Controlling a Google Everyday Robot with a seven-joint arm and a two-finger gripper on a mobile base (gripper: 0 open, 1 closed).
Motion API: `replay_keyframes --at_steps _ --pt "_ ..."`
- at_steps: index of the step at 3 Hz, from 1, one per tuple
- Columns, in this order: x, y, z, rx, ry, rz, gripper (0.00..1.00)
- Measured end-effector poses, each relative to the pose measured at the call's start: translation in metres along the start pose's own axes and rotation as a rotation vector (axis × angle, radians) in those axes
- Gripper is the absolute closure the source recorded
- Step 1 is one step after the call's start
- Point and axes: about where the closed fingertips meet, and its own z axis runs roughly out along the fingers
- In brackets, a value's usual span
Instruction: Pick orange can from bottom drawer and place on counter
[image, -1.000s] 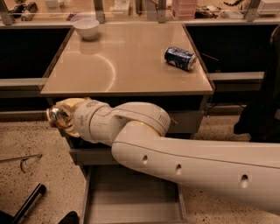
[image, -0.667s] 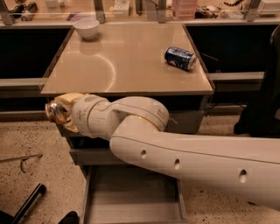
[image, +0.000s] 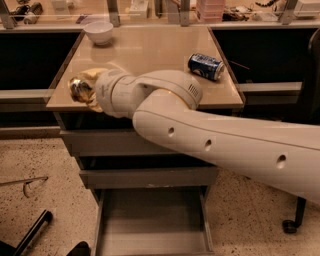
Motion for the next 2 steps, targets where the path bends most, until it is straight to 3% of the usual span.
replay_keyframes --at_steps 1,2 --pt "0.053 -0.013 0.007 -0.026 0.090 0.057 1.00" --pt "0.090 0.001 0.025 -0.075 0.136 0.141 1.00"
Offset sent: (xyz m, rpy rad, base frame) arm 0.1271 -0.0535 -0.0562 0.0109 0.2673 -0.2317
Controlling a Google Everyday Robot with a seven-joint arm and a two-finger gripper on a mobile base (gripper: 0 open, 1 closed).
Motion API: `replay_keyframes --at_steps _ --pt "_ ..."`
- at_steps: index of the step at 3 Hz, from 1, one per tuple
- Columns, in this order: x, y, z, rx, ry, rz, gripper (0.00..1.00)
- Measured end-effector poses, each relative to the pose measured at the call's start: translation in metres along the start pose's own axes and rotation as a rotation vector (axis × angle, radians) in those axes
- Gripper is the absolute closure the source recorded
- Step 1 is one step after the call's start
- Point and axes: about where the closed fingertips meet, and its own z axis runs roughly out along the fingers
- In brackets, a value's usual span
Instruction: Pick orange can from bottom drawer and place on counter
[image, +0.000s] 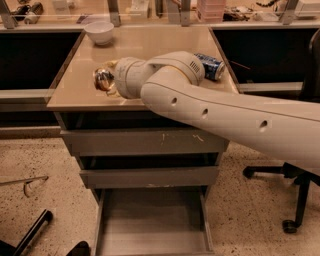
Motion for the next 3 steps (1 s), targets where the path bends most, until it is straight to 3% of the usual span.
replay_keyframes --at_steps 1,3 --pt "0.020 -0.001 0.015 -0.024 0.037 0.040 1.00" --pt "0.036 -0.023 0.028 0.006 0.102 0.026 1.00"
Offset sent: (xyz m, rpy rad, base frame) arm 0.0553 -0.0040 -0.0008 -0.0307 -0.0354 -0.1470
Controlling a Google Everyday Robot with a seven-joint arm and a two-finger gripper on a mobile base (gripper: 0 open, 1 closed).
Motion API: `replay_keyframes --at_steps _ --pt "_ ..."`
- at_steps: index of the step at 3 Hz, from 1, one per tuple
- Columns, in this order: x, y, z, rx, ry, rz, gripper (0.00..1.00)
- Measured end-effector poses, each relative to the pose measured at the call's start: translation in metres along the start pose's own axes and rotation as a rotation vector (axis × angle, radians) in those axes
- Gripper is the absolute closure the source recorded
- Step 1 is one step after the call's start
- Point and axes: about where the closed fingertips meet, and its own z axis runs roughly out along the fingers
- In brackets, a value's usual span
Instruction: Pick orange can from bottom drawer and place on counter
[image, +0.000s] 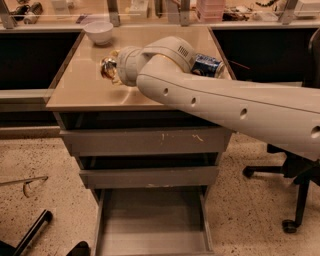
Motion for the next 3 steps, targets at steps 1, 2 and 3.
replay_keyframes --at_steps 1,2,3 --pt "0.005 0.002 0.007 -0.008 0.017 0.027 1.00" --pt "0.009 0.014 0.016 -0.039 0.018 0.079 1.00" --pt "0.006 0.031 0.026 -0.083 -0.013 0.147 1.00"
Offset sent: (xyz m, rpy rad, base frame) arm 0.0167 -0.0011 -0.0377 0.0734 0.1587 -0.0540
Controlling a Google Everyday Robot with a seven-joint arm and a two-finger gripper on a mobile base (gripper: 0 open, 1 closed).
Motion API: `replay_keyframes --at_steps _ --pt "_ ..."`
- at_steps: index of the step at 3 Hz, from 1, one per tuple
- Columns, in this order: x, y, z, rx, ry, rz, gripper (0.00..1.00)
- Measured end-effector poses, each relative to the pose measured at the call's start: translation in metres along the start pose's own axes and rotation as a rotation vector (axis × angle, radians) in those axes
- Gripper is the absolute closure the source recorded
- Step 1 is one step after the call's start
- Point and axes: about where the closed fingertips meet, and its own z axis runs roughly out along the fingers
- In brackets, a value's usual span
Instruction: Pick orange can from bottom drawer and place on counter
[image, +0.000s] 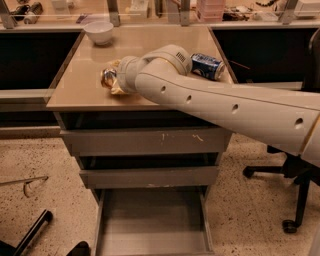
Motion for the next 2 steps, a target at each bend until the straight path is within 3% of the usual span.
replay_keyframes --at_steps 1,2 --pt "0.0052 0.0135 0.0053 -0.037 -0.029 0.062 1.00" --pt "0.0031 0.0143 0.0055 -0.040 -0.034 0.064 0.81"
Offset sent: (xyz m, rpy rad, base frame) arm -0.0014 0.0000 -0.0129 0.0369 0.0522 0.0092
